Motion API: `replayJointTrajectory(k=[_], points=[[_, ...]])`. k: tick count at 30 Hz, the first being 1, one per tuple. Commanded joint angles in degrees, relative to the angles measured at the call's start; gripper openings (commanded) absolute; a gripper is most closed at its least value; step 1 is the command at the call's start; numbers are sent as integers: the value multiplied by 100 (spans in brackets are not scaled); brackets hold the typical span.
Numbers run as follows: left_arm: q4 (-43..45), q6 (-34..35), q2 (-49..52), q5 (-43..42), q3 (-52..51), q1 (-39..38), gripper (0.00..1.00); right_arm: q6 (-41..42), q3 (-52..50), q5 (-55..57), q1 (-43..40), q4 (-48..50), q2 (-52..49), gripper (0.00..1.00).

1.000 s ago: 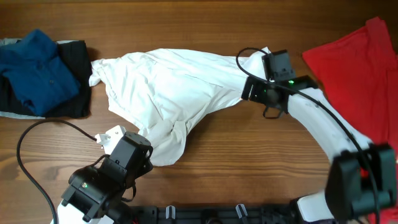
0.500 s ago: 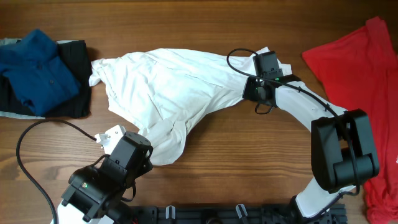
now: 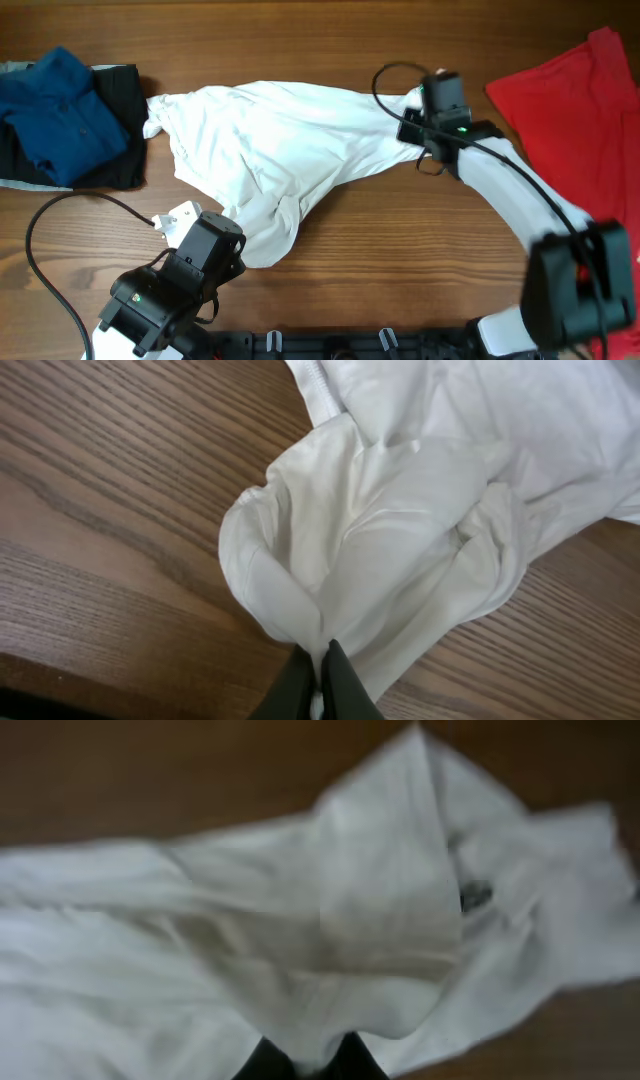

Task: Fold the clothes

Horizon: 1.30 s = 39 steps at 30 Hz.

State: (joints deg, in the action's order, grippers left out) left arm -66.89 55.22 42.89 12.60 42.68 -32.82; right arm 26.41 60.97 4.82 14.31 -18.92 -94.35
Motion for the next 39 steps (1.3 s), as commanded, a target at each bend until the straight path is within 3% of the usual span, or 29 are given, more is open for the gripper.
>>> replayJointTrajectory(k=[1, 4, 6, 7, 9, 19, 24, 31, 33, 35, 39], points=[[-2, 76, 2, 186, -4, 48, 4, -138, 144, 533, -59, 793, 577, 8], [-2, 76, 2, 184, -4, 48, 4, -76, 144, 527, -254, 1491, 457, 13], [0, 76, 2, 186, -4, 48, 4, -76, 144, 442, -433, 1679, 197, 66], [0, 76, 2, 186, -4, 48, 4, -76, 144, 267, -538, 1657, 44, 85], [0, 76, 2, 188, -4, 48, 4, -76, 144, -33, -726, 1432, -190, 99], [-2, 76, 2, 188, -4, 48, 4, -109, 138, -15, -1471, 74, -380, 100], [0, 76, 2, 188, -4, 48, 4, -437, 138, 31, -1580, 39, -494, 94], [2, 76, 2, 232, -4, 48, 4, -704, 138, -13, -1582, 444, -1115, 99], [4, 79, 2, 275, -4, 46, 4, -734, 138, 42, -1585, 531, -1220, 93], [22, 79, 2, 291, -4, 48, 4, -739, 138, 251, -1585, 570, -1272, 80], [28, 79, 2, 291, -4, 48, 4, -887, 138, 332, -1585, 649, -1318, 44]])
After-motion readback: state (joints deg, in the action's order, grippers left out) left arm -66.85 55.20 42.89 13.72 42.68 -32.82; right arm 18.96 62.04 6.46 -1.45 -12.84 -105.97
